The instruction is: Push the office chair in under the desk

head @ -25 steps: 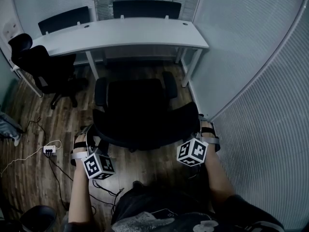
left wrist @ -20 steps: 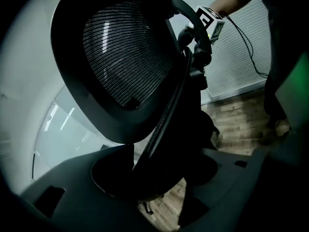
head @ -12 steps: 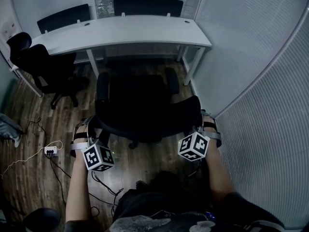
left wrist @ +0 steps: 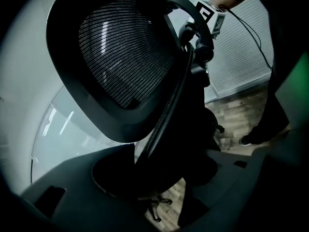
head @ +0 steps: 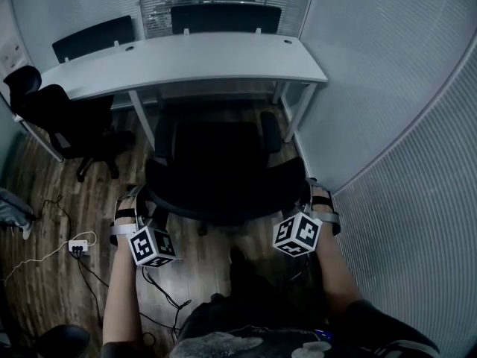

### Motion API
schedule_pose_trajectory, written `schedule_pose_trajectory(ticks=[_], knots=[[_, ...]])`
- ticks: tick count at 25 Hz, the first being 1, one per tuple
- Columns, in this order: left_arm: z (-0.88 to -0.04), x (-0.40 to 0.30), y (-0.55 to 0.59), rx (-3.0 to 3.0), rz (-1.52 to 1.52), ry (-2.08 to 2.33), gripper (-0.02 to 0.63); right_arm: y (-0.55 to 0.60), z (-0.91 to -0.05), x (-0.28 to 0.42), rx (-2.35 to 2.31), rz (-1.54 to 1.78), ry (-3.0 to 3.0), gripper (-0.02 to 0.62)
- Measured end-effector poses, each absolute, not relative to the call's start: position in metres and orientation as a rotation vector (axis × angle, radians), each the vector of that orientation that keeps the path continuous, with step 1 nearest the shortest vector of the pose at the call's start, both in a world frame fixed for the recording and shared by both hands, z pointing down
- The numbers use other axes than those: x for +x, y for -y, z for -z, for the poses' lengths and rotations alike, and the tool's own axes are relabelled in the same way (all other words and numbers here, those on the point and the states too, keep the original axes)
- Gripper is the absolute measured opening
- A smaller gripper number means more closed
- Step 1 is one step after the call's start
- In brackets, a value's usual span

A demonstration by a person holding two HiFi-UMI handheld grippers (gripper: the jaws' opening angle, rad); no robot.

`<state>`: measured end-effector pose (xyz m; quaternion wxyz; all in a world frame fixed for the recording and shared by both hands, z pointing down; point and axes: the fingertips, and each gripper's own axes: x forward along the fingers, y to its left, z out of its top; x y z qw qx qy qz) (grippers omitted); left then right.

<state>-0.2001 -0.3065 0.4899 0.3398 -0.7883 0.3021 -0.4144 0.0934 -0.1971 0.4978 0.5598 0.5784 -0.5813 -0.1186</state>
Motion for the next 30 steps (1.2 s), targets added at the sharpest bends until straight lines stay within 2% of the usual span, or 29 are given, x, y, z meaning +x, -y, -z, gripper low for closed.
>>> schedule_pose_trajectory(ticks=[16,30], knots=[[-0.490,-0.093,0.408,-2.039,1.124,-0.784,0.256,0.307,-0.496,0.203,1.346,0.278,1.371,0.262],[-0.492,-0.032,0.470,-2.035,1.128,-0.821,0.258,0.379,-0.498,0.266,1.340,0.346,1.401,0.262]])
